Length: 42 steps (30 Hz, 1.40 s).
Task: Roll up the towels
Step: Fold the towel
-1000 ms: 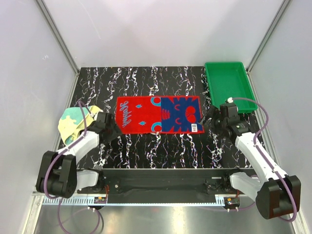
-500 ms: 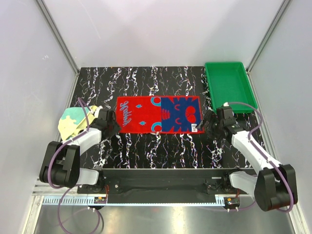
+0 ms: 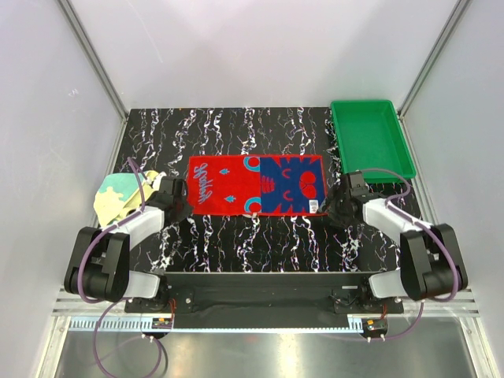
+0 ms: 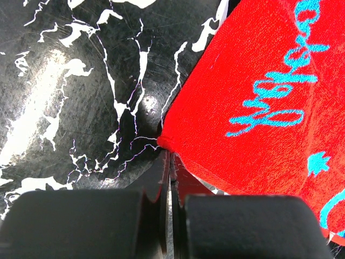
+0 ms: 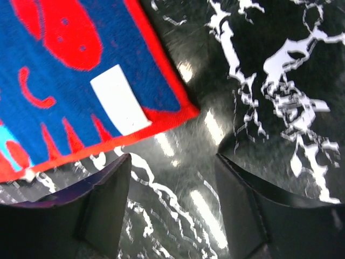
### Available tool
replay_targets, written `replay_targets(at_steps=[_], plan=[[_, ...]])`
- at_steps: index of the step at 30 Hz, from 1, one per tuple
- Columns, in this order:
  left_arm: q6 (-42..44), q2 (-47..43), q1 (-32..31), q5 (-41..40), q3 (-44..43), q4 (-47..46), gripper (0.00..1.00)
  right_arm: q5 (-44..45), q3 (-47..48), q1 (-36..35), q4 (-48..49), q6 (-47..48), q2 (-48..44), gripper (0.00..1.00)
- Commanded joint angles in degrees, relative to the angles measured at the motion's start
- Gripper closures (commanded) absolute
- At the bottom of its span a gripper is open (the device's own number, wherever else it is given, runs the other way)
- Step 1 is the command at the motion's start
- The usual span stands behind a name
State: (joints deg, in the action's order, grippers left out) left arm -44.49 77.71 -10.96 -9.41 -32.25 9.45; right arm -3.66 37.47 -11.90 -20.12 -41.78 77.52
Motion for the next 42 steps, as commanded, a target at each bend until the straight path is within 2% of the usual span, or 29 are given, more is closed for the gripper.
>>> replay_targets(at_steps=[1, 8, 11, 19, 23, 26, 30, 34, 36, 39, 42], plan=[[0.8, 0.4, 0.0, -0.9, 0.1, -0.3, 1.0, 2.0, 2.2, -0.3, 4.1, 0.3, 3.6, 0.32], [1.2, 0.4, 0.0, -0.3, 0.2, -0.8, 1.0, 3.3, 4.1, -0.2, 5.8, 0.2, 9.0, 0.41], [1.3, 0.6, 0.0, -0.4, 0.1, -1.0, 1.0, 4.6, 4.8, -0.1, 5.9, -0.1, 10.3, 0.49], [1.5, 0.5, 0.0, 0.1, 0.0, -1.2, 1.0, 3.8, 4.1, -0.1, 6.2, 0.0, 10.5, 0.88], [0.9, -3.0, 0.0, 1.5, 1.0, -0.4, 1.0, 3.8, 3.4, -0.1, 4.2, 0.3, 7.7, 0.99], [-0.5, -9.1, 0.0, 2.1, 2.7, 1.9, 1.0, 0.9, 1.9, -0.1, 1.9, -0.1, 3.2, 1.0], [-3.0, -21.6, -0.3, 0.6, 3.3, 8.8, 1.0, -2.0, -0.6, -0.2, -1.8, -0.3, -5.1, 1.0], [-4.2, -31.3, -0.6, -2.2, 1.3, 19.7, 1.0, -3.6, -2.7, -0.1, -7.0, -2.3, -12.2, 1.0], [-4.1, -33.8, -0.6, -2.1, -0.7, 21.7, 1.0, -4.2, -2.6, -0.1, -8.2, -3.1, -15.4, 1.0], [-2.0, -31.0, -0.6, -2.0, -4.5, 23.9, 1.0, -4.4, 0.9, -0.2, -9.7, -2.4, -16.0, 1.0], [-1.0, -26.0, -0.6, -1.3, -8.2, 23.8, 1.0, -4.7, 5.7, -0.1, -10.4, -0.6, -11.7, 1.0]])
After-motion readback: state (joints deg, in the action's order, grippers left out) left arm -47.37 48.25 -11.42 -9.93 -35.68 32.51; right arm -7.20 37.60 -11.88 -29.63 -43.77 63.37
